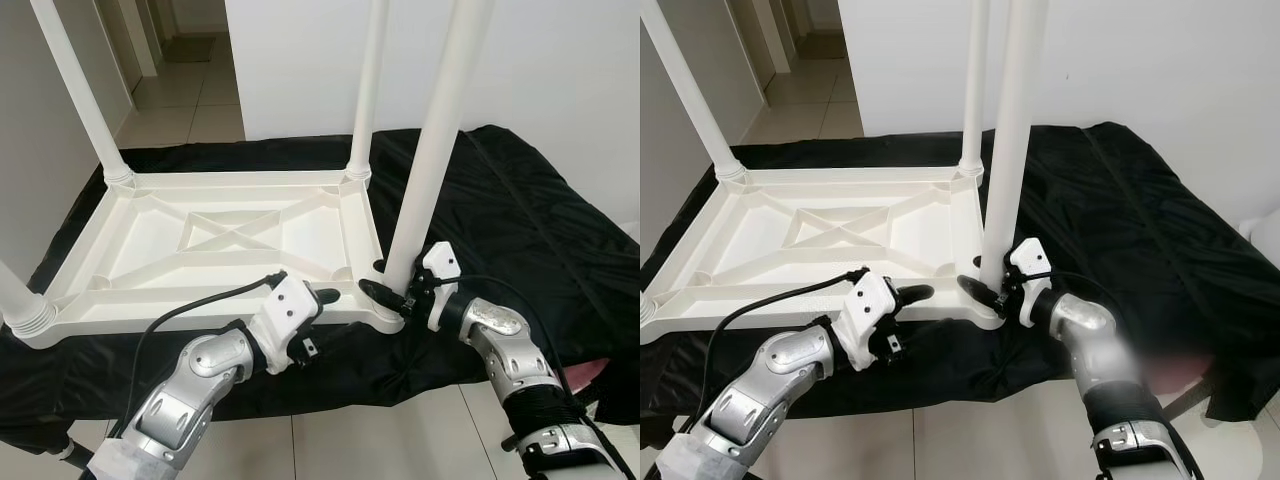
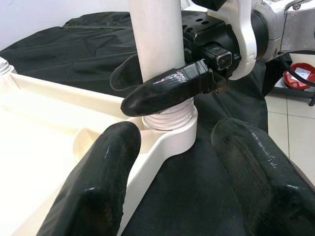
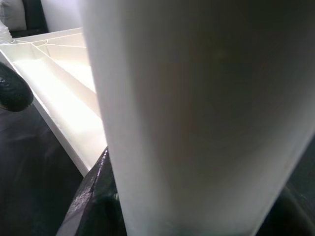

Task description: Building children table

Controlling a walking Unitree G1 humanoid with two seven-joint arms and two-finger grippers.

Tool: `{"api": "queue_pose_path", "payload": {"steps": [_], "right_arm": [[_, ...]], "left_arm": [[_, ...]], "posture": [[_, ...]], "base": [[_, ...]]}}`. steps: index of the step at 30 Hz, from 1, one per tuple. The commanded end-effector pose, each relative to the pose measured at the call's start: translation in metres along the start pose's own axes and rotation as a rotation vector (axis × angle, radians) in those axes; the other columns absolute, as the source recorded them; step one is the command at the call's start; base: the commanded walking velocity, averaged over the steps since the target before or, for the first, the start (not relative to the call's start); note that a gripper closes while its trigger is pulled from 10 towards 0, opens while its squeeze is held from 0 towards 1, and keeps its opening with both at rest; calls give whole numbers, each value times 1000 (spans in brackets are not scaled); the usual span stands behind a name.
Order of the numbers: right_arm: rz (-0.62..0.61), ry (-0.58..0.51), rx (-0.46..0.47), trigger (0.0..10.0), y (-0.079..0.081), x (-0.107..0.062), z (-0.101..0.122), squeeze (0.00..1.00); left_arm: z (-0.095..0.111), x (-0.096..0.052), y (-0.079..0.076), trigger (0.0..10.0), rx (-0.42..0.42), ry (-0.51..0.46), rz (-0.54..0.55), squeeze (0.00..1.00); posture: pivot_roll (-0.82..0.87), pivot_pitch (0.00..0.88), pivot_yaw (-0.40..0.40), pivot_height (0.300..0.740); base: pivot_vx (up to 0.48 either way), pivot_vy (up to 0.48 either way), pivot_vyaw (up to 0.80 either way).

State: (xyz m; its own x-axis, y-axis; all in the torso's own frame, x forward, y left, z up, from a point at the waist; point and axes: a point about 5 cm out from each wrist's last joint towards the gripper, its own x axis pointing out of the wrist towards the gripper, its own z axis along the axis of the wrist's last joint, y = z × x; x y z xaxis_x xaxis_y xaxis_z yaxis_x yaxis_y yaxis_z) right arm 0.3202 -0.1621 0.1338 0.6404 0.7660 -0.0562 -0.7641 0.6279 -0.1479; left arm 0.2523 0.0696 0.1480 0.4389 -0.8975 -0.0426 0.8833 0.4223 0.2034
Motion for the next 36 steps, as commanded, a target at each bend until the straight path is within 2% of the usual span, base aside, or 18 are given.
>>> {"api": "queue_pose_path", "payload": {"steps": [1,4,7,12,15,16,19,21,22,24,26,29,31,36], "right_arm": [[-5,34,24,10000,1,-2,-6,0],[-19,34,37,10000,1,-3,-7,0],[-92,31,80,10000,5,-4,-7,0],[-163,48,72,10000,7,-3,-10,0],[-319,34,50,10000,13,0,-11,0],[-366,25,70,10000,17,2,-12,0],[-392,21,85,10000,20,3,-12,0],[-483,23,120,10000,26,4,-14,0],[-483,23,120,10000,26,4,-14,0],[-630,27,165,10000,34,7,-16,0],[-721,26,204,10000,45,13,-15,0],[-743,20,213,10000,51,17,-13,0],[-745,-4,249,10000,62,26,-9,0],[-727,-41,255,10000,64,26,-4,31]], "left_arm": [[-2,-2,3,10000,1,21,14,0],[-2,-2,3,10000,0,19,16,0],[-2,-2,3,10000,-3,19,19,0],[-3,-1,3,10000,-3,20,21,0],[-3,-1,4,10000,-5,20,26,0],[-3,-1,4,10000,-5,20,28,0],[-3,-1,4,10000,-6,20,29,0],[-3,-2,4,10000,-5,21,30,0],[-3,-2,4,10000,-5,21,30,0],[-4,-2,5,10000,-4,24,31,0],[-4,-3,6,10000,-3,26,32,0],[-4,-3,6,10000,-1,27,33,0],[-3,-3,7,10000,0,27,35,0],[-3,-3,7,10000,1,29,32,0]], "posture": [[-29,0,46,740],[-32,0,44,740],[-35,2,40,740],[-38,4,38,740],[-37,10,37,740],[-37,10,37,740],[-37,10,37,740],[-34,9,36,740],[-34,9,36,740],[-33,8,36,740],[-33,11,35,740],[-33,11,35,740],[-25,9,35,740],[-29,5,35,740]], "base": [[0,0,0],[0,0,0],[0,0,0],[0,0,0],[0,0,0],[0,0,0],[0,0,0],[0,0,0],[0,0,0],[0,0,0],[0,0,0],[0,0,0],[0,0,0],[0,0,0]]}}
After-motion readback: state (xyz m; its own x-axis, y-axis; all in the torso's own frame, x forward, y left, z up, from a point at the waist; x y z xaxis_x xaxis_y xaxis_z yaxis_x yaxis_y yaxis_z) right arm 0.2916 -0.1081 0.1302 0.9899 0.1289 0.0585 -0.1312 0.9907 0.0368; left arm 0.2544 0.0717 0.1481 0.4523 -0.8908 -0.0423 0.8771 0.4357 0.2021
